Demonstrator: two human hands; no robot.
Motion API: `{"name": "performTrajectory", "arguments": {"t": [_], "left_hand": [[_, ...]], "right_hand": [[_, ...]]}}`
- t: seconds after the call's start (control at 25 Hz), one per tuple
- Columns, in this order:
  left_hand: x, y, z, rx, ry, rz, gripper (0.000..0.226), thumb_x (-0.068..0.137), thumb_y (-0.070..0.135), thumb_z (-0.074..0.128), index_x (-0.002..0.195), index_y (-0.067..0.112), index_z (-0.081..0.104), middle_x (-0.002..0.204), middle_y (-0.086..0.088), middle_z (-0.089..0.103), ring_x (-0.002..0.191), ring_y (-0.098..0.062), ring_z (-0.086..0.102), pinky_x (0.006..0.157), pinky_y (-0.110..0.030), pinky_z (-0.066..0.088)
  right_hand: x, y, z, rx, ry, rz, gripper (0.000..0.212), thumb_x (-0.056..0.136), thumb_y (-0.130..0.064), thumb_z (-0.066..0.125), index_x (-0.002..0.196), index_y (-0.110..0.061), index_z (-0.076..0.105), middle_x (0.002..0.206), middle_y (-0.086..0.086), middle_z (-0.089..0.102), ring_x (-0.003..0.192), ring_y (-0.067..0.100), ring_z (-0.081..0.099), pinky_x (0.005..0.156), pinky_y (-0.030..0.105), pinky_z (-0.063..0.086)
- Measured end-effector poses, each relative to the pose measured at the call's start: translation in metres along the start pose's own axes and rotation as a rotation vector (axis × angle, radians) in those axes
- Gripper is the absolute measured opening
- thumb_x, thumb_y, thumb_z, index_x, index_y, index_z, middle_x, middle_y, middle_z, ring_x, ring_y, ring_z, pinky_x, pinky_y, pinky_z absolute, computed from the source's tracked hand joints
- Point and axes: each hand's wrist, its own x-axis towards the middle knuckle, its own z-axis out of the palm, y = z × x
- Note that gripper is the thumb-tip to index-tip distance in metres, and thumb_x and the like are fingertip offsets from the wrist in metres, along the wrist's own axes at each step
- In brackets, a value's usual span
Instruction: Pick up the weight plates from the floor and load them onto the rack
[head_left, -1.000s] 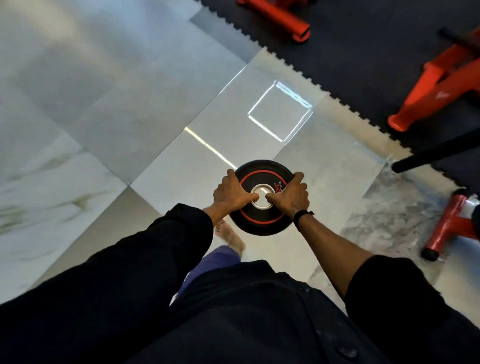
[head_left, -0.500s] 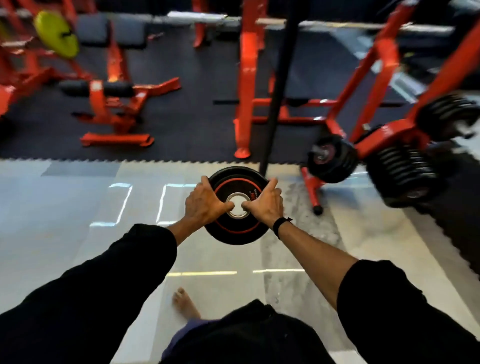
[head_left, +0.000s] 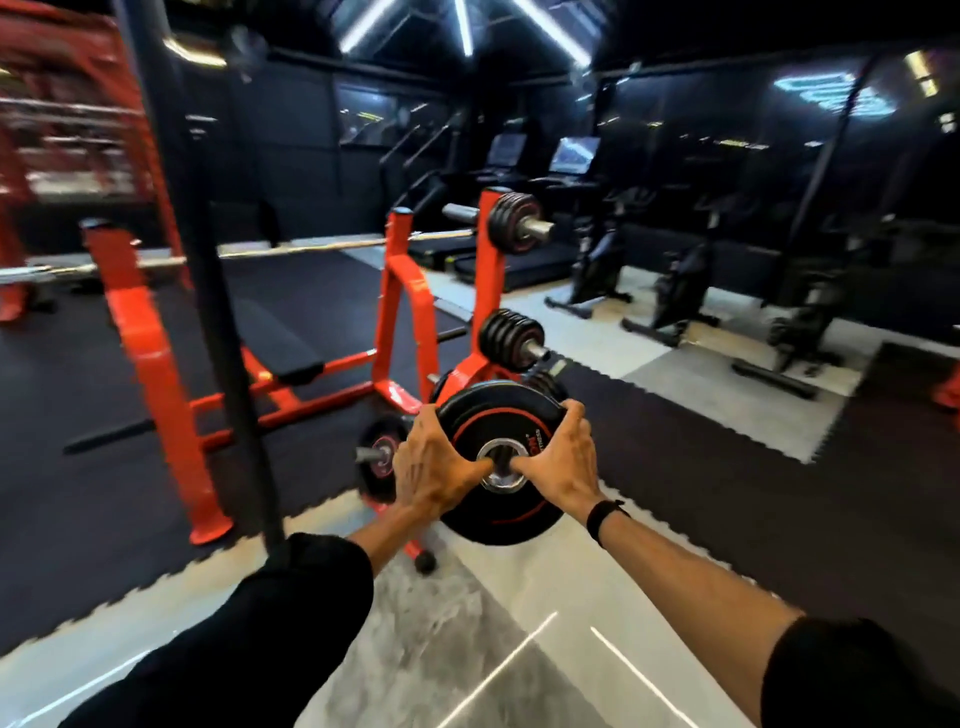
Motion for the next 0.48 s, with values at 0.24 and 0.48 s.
{"name": "performTrajectory", "arguments": {"t": [0.24, 0.48], "left_hand": [[0.108, 0.026, 0.110, -0.071, -0.051, 0.099, 0.089, 0.046, 0.065, 0.074, 0.113, 0.013, 0.045, 0.107, -0.008, 0.065, 0.097, -0.038, 0.066, 0.076, -0.043, 0.053], [0.210, 0.041, 0.187, -0.068, -0.142, 0.101, 0.087, 0.046, 0.062, 0.074, 0.112, 0.015, 0.043, 0.107, -0.007, 0.065, 0.098, -0.035, 0.066, 0.075, -0.040, 0.053]], "right_hand": [[0.119, 0.054, -0.009, -0.079, 0.092, 0.042, 0.094, 0.055, -0.036, 0.083, 0.129, -0.019, 0.027, 0.123, 0.011, 0.046, 0.110, 0.031, 0.052, 0.087, 0.039, 0.050], [0.226, 0.091, 0.006, -0.070, 0.105, 0.133, 0.094, 0.055, -0.036, 0.082, 0.130, -0.020, 0.028, 0.124, 0.009, 0.047, 0.113, 0.030, 0.052, 0.088, 0.039, 0.050]]}}
